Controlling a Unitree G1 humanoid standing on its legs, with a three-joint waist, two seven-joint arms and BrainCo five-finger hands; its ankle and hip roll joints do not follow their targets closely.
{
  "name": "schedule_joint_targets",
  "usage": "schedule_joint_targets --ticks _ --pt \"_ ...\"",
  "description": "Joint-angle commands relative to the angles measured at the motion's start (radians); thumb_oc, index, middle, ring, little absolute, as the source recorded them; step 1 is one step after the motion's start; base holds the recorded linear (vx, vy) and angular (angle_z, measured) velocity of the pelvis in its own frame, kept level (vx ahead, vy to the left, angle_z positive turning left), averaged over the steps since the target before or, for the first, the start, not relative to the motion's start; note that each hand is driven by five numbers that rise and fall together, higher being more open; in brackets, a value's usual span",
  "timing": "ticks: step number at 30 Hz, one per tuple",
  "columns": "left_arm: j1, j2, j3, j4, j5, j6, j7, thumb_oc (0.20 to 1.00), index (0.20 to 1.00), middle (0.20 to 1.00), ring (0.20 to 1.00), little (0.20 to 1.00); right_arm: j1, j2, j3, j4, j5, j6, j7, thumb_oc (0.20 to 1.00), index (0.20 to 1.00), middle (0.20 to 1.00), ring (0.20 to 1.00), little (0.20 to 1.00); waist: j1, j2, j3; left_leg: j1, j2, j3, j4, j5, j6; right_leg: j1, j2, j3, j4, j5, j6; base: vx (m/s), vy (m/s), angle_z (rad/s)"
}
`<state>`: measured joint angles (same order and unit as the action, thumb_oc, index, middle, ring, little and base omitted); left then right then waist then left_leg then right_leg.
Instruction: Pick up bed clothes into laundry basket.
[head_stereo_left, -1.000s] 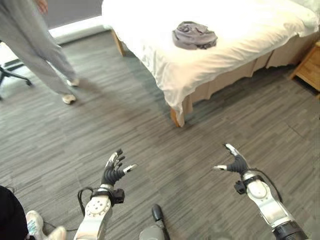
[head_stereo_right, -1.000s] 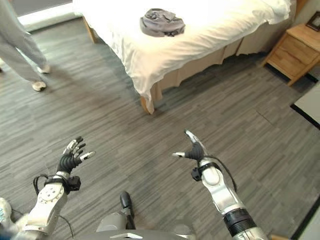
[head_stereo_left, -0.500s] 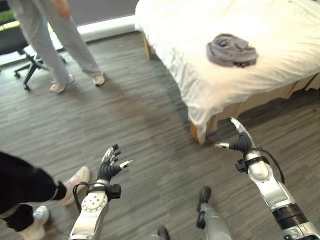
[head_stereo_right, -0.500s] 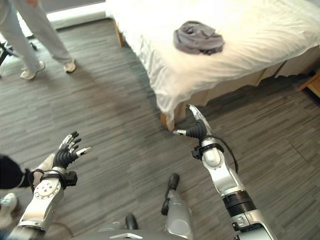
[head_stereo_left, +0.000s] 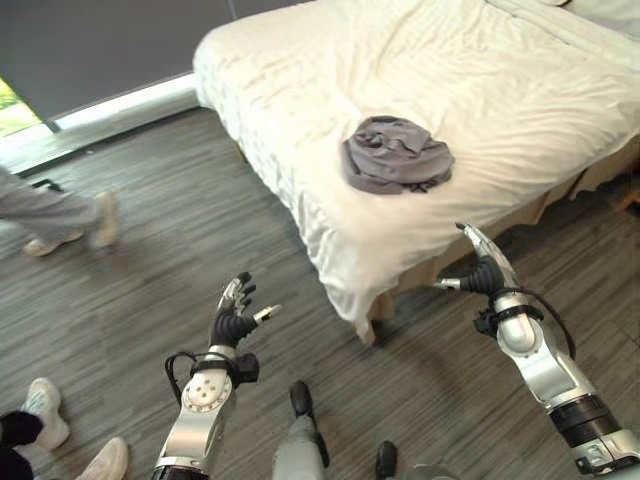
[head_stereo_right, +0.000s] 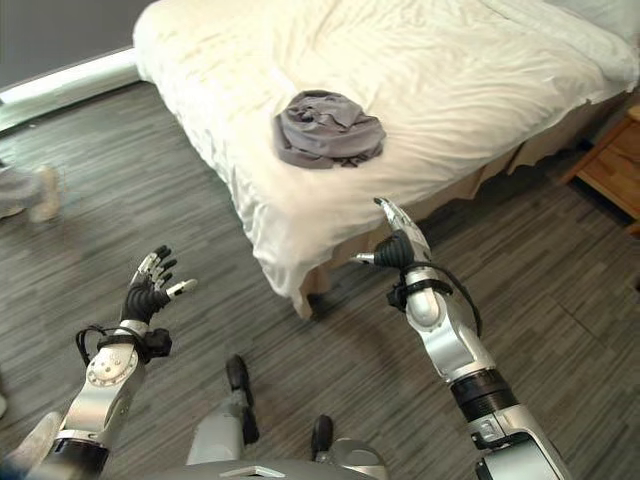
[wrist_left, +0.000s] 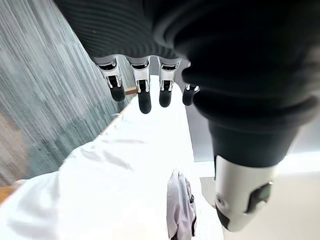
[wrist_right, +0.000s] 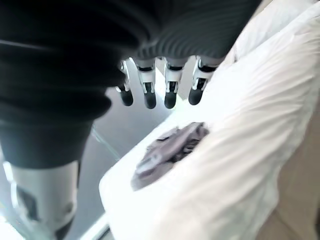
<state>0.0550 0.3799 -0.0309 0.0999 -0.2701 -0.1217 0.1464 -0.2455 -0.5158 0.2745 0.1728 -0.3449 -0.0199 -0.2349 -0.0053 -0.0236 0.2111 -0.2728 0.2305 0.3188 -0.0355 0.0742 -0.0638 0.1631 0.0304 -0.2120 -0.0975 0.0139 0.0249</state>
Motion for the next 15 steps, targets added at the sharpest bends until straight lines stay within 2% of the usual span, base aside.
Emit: schedule_joint_targets --ticks 1,4,5,6,7,9,11,12,14,15 --pt "0.026 0.037 0.032 -0.112 0.013 -0.057 0.002 1.000 1.000 1.000 1.000 1.000 -0.063 -0.033 -0.038 -0.063 -0.065 -0.042 -0.033 1.000 1.000 1.000 1.000 1.000 0.040 -0.015 -0.027 0.133 0.032 0.011 -0.026 0.124 -0.075 0.054 -0.228 -0.107 0.037 -0.080 0.122 0.58 0.350 -0.13" --pt "0.014 0.077 0.010 -0.099 0.030 -0.047 -0.019 1.000 1.000 1.000 1.000 1.000 -0.127 -0.052 -0.021 -0.048 -0.140 -0.033 -0.048 1.000 1.000 1.000 1.000 1.000 0.055 -0.046 -0.028 0.188 -0.017 0.030 -0.033 0.087 -0.034 0.007 -0.286 -0.098 0.223 -0.039 0.141 0.28 0.211 -0.03" --pt "0.013 0.078 0.011 -0.098 0.030 -0.047 -0.019 1.000 1.000 1.000 1.000 1.000 -0.130 -0.051 -0.020 -0.046 -0.141 -0.033 -0.048 1.000 1.000 1.000 1.000 1.000 0.056 -0.049 -0.026 0.189 -0.020 0.033 -0.033 0.085 -0.032 0.002 -0.291 -0.094 0.231 -0.042 0.143 0.23 0.209 -0.02" --pt "0.006 0.108 -0.008 -0.100 0.007 -0.046 -0.027 1.000 1.000 1.000 1.000 1.000 -0.205 -0.061 0.006 -0.028 -0.146 -0.021 -0.050 1.000 1.000 1.000 1.000 1.000 0.054 -0.062 -0.004 0.224 -0.041 0.030 -0.040 0.063 -0.007 -0.087 -0.318 -0.070 0.395 0.049 0.154 0.22 0.207 0.11" --pt "0.004 0.122 -0.015 -0.101 -0.002 -0.048 -0.029 1.000 1.000 1.000 1.000 1.000 -0.246 -0.065 0.022 -0.008 -0.145 -0.017 -0.054 1.000 1.000 1.000 1.000 1.000 0.055 -0.063 0.007 0.233 -0.045 0.034 -0.045 0.053 0.003 -0.133 -0.322 -0.056 0.466 0.069 0.157 0.33 0.228 0.34" --pt "0.001 0.143 -0.026 -0.101 -0.021 -0.054 -0.035 1.000 1.000 1.000 1.000 1.000 -0.328 -0.065 0.055 0.067 -0.134 -0.008 -0.078 1.000 1.000 1.000 1.000 1.000 0.062 -0.070 0.009 0.257 -0.047 0.036 -0.051 0.013 0.004 -0.185 -0.349 -0.070 0.515 0.073 0.170 0.29 0.094 0.49" --pt "-0.017 0.150 -0.052 -0.102 -0.052 -0.064 -0.046 1.000 1.000 1.000 1.000 1.000 -0.411 -0.052 0.092 0.161 -0.102 -0.004 -0.090 1.000 1.000 1.000 1.000 1.000 0.069 -0.073 0.013 0.269 -0.049 0.048 -0.052 0.011 0.006 -0.211 -0.354 -0.112 0.440 0.067 0.153 0.24 0.009 0.34" --pt "-0.025 0.154 -0.060 -0.100 -0.070 -0.066 -0.051 1.000 1.000 1.000 1.000 1.000 -0.442 -0.056 0.111 0.191 -0.087 -0.006 -0.091 1.000 1.000 1.000 1.000 1.000 0.068 -0.076 0.020 0.277 -0.051 0.042 -0.052 0.004 0.001 -0.228 -0.330 -0.121 0.382 0.046 0.140 0.22 -0.051 0.30" --pt "-0.042 0.157 -0.066 -0.099 -0.101 -0.068 -0.063 1.000 1.000 1.000 1.000 1.000 -0.497 -0.055 0.137 0.256 -0.072 0.000 -0.089 1.000 1.000 1.000 1.000 1.000 0.069 -0.079 0.026 0.287 -0.056 0.027 -0.052 -0.011 -0.013 -0.237 -0.292 -0.139 0.229 0.024 0.139 0.26 -0.080 0.61" --pt "-0.053 0.158 -0.067 -0.100 -0.116 -0.072 -0.068 1.000 1.000 1.000 1.000 1.000 -0.525 -0.048 0.147 0.298 -0.068 0.000 -0.095 1.000 1.000 1.000 1.000 1.000 0.069 -0.076 0.031 0.292 -0.054 0.018 -0.052 -0.017 -0.020 -0.237 -0.277 -0.149 0.163 0.033 0.139 0.24 -0.097 0.75"
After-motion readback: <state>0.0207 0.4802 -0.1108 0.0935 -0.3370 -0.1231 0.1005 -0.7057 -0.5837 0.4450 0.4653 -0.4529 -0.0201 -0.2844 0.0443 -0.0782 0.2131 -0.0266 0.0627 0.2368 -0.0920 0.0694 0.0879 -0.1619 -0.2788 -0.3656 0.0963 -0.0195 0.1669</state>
